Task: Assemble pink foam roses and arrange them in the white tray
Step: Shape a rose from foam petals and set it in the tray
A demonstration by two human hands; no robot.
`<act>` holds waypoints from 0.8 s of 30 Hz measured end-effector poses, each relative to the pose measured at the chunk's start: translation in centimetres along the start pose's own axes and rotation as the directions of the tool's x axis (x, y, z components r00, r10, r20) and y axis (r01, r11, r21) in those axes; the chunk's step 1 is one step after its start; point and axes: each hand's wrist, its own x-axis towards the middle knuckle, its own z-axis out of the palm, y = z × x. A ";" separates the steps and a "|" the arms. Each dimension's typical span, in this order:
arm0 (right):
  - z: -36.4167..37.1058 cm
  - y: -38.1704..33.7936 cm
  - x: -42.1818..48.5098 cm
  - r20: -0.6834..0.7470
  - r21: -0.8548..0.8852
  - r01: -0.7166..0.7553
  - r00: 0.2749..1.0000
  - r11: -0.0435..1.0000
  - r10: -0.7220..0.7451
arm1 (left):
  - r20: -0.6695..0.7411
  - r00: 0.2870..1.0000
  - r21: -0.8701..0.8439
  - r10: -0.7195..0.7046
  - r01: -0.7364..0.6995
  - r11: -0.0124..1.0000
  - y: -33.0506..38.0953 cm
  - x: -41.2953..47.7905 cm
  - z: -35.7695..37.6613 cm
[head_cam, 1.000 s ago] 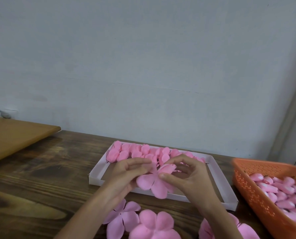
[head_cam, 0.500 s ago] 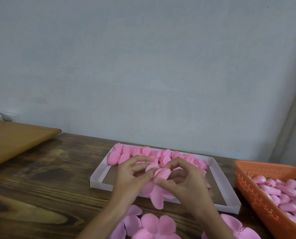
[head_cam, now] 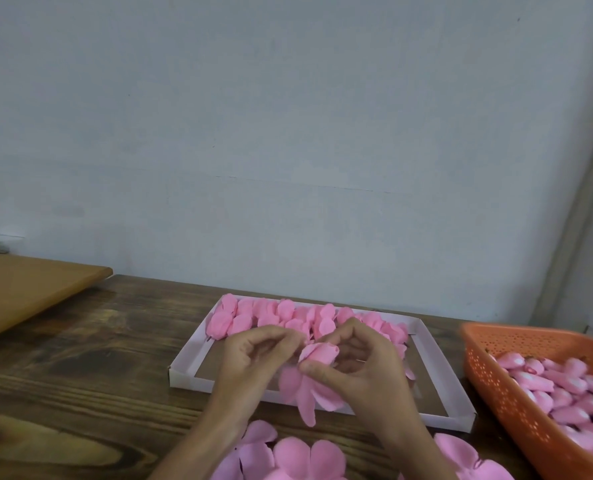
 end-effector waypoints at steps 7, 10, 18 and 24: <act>-0.9 -0.6 0.5 -0.168 0.151 0.002 0.985 0.989 0.024 | 0.141 0.953 0.098 -0.267 0.254 0.962 0.0 1.0 -1.6; -1.0 -0.5 0.5 -0.185 0.178 -0.011 0.982 0.984 0.044 | 0.165 0.921 0.013 -0.354 0.357 0.934 -0.8 0.9 -1.6; -1.0 -0.5 0.3 -0.037 0.186 -0.026 0.999 0.982 0.033 | -0.024 0.948 -0.079 -0.316 0.313 0.946 -0.8 0.6 -0.5; -0.2 -1.0 -0.2 -0.001 0.116 -0.018 1.000 0.993 0.018 | -0.008 0.997 0.044 -0.077 0.077 0.996 -0.1 0.0 0.3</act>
